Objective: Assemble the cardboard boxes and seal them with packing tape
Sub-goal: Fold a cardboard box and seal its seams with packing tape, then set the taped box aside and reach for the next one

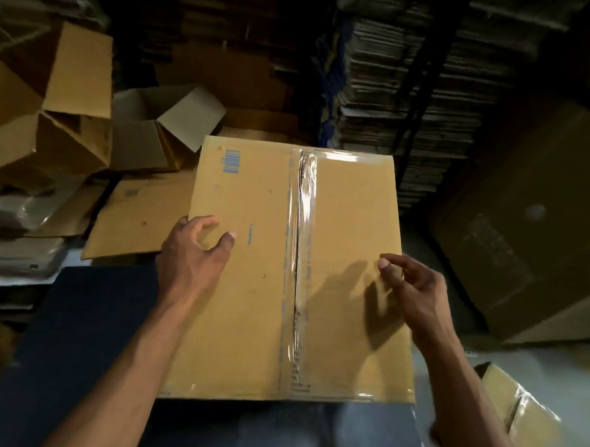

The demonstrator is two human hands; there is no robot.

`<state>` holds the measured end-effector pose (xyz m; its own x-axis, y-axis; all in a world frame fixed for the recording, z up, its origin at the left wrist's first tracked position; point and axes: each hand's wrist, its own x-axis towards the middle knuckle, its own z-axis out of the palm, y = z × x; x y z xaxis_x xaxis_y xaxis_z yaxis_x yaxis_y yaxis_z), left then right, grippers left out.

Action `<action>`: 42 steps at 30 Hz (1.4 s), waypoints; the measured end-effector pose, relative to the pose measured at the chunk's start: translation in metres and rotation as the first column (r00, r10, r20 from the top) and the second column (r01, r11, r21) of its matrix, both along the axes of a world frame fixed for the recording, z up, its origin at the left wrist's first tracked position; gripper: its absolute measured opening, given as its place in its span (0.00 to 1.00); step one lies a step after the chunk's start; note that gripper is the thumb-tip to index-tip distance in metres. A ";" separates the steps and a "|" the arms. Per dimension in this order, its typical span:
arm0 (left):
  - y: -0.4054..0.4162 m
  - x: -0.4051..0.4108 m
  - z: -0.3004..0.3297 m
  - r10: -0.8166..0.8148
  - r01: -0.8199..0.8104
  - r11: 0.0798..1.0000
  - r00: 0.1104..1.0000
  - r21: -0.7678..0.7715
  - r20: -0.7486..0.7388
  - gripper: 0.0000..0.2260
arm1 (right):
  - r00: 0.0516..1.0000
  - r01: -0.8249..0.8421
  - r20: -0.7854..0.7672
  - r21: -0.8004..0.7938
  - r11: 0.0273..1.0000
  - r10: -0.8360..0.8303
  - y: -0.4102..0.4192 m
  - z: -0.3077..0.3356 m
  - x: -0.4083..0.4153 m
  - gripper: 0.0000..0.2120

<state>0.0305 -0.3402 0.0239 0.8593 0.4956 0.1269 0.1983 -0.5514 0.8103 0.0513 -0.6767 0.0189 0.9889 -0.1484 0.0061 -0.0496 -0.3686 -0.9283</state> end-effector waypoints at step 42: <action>-1.038 -0.154 -0.188 -0.894 0.859 0.291 0.088 -0.421 -0.440 0.08 | 0.216 0.887 -0.403 -0.299 0.351 -0.889 -0.866 -0.193 -0.450 0.12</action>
